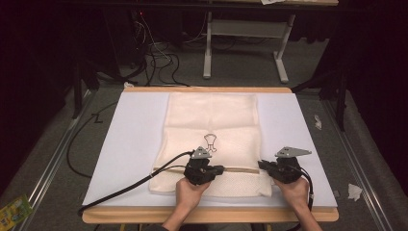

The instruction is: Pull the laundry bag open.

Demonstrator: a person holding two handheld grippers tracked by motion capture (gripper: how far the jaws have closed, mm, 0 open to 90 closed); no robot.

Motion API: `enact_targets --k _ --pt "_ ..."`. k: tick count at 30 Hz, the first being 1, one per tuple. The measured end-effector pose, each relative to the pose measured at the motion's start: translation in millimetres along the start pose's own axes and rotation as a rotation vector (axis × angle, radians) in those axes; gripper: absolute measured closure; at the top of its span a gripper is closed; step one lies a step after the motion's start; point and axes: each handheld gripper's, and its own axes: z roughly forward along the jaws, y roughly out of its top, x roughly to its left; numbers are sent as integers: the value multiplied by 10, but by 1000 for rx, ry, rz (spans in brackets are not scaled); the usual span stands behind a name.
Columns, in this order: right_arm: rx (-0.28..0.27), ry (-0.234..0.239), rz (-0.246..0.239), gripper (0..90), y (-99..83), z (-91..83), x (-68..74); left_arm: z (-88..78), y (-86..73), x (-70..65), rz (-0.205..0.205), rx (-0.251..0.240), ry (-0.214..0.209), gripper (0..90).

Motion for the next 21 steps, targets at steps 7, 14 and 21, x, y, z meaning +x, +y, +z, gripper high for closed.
enact_targets --k 7,14,21 --pt "-9 2 17 879 -12 -23 -18 -88 -41 85 -34 -25 -5 873" --pt "10 8 9 880 53 -35 -5 -126 -94 94 -32 -51 26 874" --pt "-2 22 14 880 48 14 33 -291 -191 97 -45 -71 12 874"
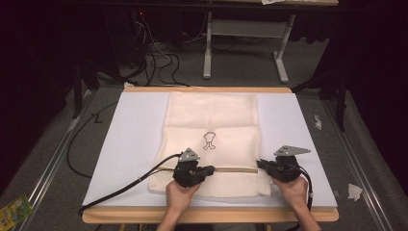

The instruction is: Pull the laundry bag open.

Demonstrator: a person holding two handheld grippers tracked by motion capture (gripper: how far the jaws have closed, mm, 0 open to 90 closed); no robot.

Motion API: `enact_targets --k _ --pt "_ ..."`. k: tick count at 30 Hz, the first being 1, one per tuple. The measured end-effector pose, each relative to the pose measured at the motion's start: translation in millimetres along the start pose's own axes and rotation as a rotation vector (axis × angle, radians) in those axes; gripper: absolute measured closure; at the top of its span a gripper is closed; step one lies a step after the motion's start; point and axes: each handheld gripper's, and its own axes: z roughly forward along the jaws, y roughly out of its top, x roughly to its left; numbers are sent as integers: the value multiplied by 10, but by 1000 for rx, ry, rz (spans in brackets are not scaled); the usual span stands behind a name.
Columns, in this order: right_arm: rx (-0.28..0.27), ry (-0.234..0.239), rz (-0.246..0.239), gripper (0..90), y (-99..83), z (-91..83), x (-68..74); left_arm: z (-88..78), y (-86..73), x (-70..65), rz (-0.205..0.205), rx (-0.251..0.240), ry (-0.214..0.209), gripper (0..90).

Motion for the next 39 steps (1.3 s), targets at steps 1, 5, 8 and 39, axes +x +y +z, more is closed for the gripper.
enact_targets --k 1,5,8,39 --pt "4 -5 -9 880 4 2 18 12 -2 19 -5 2 2 874" --pt "-8 3 -2 880 7 11 -12 -10 67 21 -2 -19 1 874" --pt "-5 0 -2 880 6 23 2 -18 24 34 13 5 14 874" --pt "9 -7 -2 880 30 42 24 -149 -17 120 10 7 25 873"
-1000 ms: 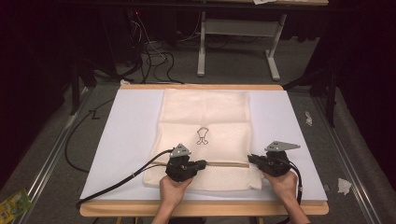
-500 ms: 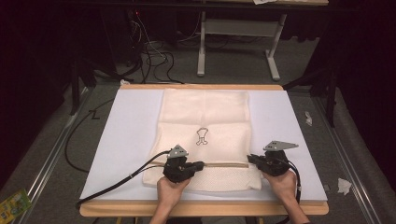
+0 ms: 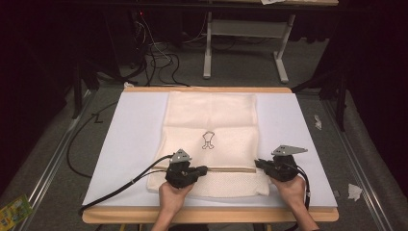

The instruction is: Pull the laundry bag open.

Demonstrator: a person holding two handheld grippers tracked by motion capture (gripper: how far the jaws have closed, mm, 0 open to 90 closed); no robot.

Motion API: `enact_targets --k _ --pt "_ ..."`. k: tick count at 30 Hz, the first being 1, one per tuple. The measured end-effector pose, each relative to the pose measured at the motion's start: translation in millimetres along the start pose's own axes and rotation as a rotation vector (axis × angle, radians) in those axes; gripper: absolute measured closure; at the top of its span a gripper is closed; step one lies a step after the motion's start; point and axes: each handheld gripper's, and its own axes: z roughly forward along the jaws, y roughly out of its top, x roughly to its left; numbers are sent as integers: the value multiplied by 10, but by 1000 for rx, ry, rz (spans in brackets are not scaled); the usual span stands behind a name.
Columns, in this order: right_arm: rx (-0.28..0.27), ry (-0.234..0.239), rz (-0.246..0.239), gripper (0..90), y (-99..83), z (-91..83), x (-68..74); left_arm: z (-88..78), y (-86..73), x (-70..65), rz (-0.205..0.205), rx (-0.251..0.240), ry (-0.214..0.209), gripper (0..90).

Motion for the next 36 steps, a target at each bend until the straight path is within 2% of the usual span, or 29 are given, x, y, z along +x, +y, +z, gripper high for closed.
enact_targets --k 2,7,18,23,36 --pt "4 -2 -2 880 3 3 -6 -42 -4 26 -20 -20 -6 873" --pt "4 -3 -3 880 12 -7 -14 -102 -6 49 -23 -42 -5 873" --pt "-12 3 -1 880 51 -44 -6 -132 8 63 -25 -43 -12 873" --pt "-17 -6 -2 880 63 -61 -5 -201 -7 106 -38 -50 5 873" --pt "-10 -5 -12 879 79 -52 -3 -289 -30 178 -48 -65 9 872"
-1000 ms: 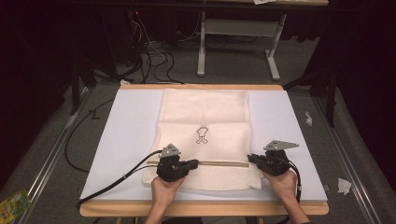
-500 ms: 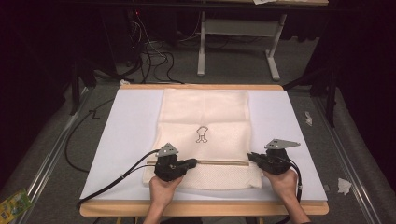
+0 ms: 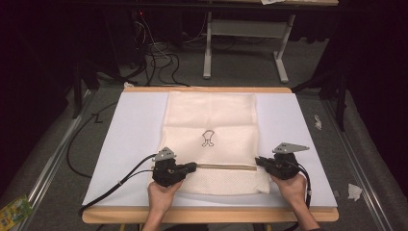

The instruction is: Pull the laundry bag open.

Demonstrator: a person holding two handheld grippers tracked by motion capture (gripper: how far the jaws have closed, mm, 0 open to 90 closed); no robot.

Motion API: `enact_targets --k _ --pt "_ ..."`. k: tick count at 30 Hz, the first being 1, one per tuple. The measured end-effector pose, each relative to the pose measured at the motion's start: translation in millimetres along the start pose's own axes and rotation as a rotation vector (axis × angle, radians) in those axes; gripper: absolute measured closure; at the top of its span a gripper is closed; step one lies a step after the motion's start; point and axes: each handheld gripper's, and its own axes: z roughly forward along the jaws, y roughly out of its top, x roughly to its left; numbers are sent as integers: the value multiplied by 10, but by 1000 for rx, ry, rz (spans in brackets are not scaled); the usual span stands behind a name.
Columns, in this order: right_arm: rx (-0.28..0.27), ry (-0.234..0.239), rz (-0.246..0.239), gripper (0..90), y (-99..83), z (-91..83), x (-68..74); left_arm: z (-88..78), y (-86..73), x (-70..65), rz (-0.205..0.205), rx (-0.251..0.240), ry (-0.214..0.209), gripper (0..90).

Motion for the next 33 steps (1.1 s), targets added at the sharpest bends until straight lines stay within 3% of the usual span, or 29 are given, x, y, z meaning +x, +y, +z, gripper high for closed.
enact_targets --k 18,24,33 --pt "-6 -1 -10 879 5 3 12 -109 -25 47 10 -6 34 873" --pt "0 -6 -11 880 14 8 15 -144 -46 84 -21 -16 37 873" --pt "-11 3 17 879 -21 -4 -24 -208 -55 129 -3 7 64 873"
